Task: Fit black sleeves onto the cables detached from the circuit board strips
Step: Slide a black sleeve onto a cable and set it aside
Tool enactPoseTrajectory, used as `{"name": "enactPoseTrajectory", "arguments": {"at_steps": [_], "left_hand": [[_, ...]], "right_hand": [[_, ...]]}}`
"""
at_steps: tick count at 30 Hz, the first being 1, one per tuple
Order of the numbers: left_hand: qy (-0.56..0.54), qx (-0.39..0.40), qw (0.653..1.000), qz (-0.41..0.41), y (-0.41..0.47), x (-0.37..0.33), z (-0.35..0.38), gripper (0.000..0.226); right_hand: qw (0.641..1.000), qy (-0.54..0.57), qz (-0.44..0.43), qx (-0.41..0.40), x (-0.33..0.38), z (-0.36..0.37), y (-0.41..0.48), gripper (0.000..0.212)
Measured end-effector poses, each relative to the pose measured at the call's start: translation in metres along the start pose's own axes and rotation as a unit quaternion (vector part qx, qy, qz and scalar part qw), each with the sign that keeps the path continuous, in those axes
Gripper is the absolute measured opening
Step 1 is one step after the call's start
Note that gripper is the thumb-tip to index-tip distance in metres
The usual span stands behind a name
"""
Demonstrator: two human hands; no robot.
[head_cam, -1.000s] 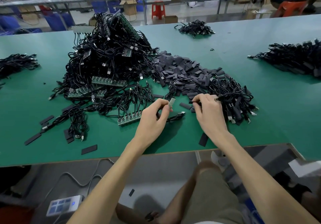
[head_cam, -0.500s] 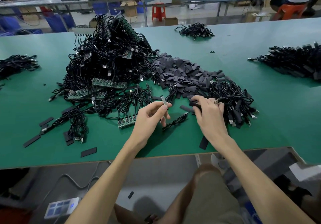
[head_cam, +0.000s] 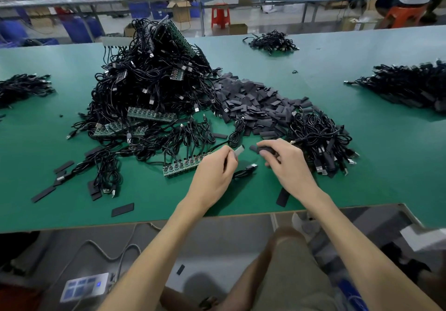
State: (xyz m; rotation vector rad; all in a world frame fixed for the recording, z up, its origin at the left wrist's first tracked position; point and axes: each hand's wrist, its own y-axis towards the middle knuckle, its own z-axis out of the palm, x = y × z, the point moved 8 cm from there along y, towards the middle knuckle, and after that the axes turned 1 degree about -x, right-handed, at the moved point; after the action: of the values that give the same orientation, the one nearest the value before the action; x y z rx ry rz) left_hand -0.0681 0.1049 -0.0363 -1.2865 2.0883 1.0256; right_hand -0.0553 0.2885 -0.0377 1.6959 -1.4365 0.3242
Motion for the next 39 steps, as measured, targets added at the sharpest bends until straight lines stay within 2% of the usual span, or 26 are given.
{"name": "enactPoseTrajectory", "arguments": {"at_steps": [4,10,14,25,33,39], "left_hand": [[0.128,0.036,0.991,0.028,-0.001,-0.007,0.011,0.031],[0.113,0.033,0.993,0.030,-0.001,-0.007,0.010,0.027],[0.151,0.032,0.987,0.051,-0.001,-0.011,0.013,0.031],[0.181,0.013,0.981,0.076,-0.003,-0.016,0.013,0.029],[0.225,0.043,0.969,0.091,-0.003,-0.013,0.019,0.027],[0.232,0.064,0.965,0.104,-0.005,-0.015,0.022,0.038]], "right_hand": [[0.996,0.070,0.057,0.025,-0.012,0.004,0.000,0.021],[0.979,0.173,0.100,0.047,-0.016,0.007,0.000,0.010],[0.965,0.233,0.105,0.056,-0.018,0.004,0.002,0.008],[0.953,0.277,0.101,0.072,-0.019,0.009,0.002,0.010],[0.946,0.304,0.094,0.063,-0.016,0.003,0.003,0.012],[0.947,0.296,0.092,0.083,-0.014,0.006,0.001,0.012]]}}
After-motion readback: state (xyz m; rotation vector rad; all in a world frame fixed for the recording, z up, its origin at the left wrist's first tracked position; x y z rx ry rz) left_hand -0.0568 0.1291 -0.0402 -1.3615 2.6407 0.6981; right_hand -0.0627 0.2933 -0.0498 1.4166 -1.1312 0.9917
